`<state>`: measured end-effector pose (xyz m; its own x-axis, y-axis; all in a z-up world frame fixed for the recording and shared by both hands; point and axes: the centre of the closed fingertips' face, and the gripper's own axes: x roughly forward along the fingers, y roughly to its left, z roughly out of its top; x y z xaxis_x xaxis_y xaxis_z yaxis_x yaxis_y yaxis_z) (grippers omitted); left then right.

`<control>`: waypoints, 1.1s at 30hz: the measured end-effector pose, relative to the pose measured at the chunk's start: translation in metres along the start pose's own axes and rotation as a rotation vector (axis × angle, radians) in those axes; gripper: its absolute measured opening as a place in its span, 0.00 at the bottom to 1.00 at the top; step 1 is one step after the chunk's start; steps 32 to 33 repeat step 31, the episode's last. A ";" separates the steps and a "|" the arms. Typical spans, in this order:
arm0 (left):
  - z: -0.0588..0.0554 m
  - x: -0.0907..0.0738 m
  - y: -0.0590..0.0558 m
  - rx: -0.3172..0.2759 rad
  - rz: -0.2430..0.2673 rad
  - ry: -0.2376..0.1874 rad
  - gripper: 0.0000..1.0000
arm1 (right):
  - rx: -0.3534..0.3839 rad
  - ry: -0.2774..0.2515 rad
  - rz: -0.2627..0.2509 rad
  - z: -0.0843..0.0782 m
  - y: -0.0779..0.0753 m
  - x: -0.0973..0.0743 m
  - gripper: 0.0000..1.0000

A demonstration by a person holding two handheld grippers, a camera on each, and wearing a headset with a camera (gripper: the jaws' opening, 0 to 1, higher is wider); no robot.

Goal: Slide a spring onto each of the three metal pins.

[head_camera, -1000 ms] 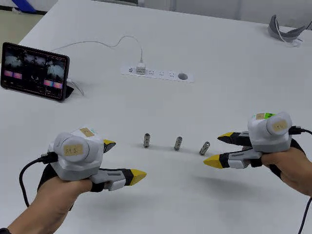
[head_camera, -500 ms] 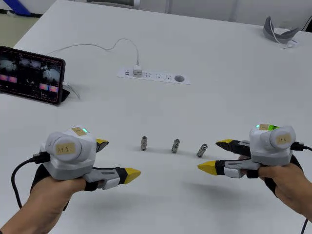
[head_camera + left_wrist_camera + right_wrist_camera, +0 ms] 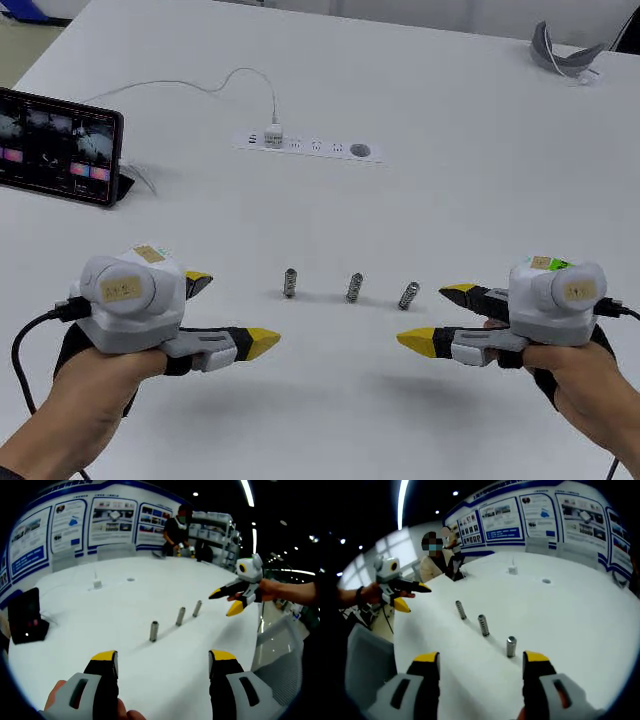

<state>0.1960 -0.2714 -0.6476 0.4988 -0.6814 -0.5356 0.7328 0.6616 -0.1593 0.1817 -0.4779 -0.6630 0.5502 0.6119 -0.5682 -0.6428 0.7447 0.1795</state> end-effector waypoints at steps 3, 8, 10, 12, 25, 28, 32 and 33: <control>0.000 0.000 0.001 0.001 0.001 0.000 0.76 | 0.005 -0.003 -0.004 -0.001 0.001 -0.001 0.69; 0.001 -0.001 0.001 0.002 -0.002 -0.004 0.76 | 0.027 -0.016 -0.014 -0.003 0.004 -0.003 0.71; 0.002 -0.001 0.002 0.001 -0.004 -0.005 0.76 | 0.037 -0.023 -0.018 -0.004 0.007 -0.005 0.72; 0.003 -0.002 0.002 -0.004 -0.001 -0.008 0.76 | 0.041 -0.023 -0.020 -0.005 0.008 -0.006 0.72; 0.010 -0.002 -0.008 0.017 -0.036 -0.017 0.74 | 0.076 -0.030 -0.037 -0.012 0.008 -0.014 0.77; 0.010 -0.002 -0.009 0.023 -0.038 -0.013 0.75 | 0.077 -0.026 -0.037 -0.013 0.008 -0.015 0.77; 0.009 -0.003 -0.010 0.023 -0.041 -0.013 0.75 | 0.079 -0.027 -0.040 -0.013 0.009 -0.016 0.78; 0.009 -0.003 -0.010 0.023 -0.041 -0.013 0.75 | 0.079 -0.027 -0.040 -0.013 0.009 -0.016 0.78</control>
